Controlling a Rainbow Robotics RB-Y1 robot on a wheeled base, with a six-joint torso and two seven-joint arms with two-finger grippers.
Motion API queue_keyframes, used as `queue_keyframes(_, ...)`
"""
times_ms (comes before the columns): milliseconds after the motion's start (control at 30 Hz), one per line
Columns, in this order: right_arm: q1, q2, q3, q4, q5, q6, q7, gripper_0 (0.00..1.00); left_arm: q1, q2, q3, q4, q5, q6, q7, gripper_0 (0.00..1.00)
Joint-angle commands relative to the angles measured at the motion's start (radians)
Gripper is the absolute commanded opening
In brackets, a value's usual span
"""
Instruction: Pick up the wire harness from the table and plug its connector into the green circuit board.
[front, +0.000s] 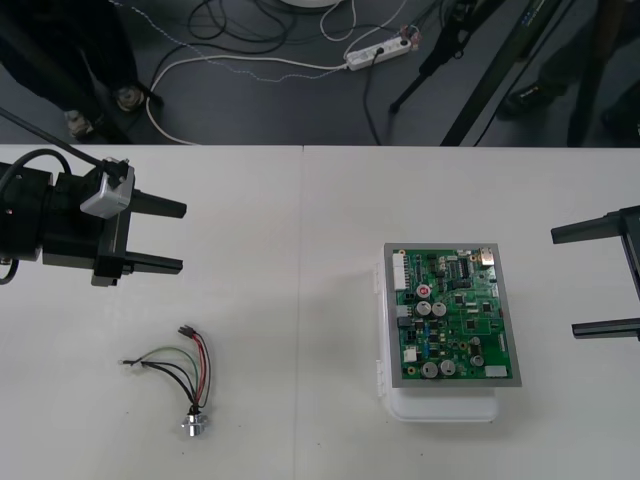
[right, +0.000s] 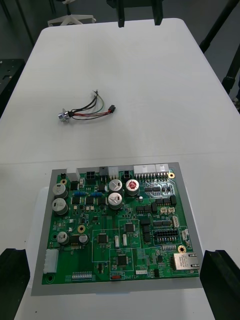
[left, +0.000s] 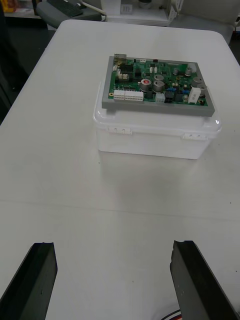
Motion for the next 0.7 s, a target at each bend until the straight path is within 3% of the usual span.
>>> queue_keyframes(33,0.009,-0.028,-0.029,-0.026,-0.009,-0.004,0.03,1.0,-0.036,-0.012,-0.013,-0.029,0.015,-0.027,-0.078,0.67)
queue_keyframes(700,0.009,-0.028,-0.029,-0.026,-0.009,-0.004,0.03,1.0,-0.036,-0.012,-0.013,-0.029,0.015,-0.027,-0.078,0.67)
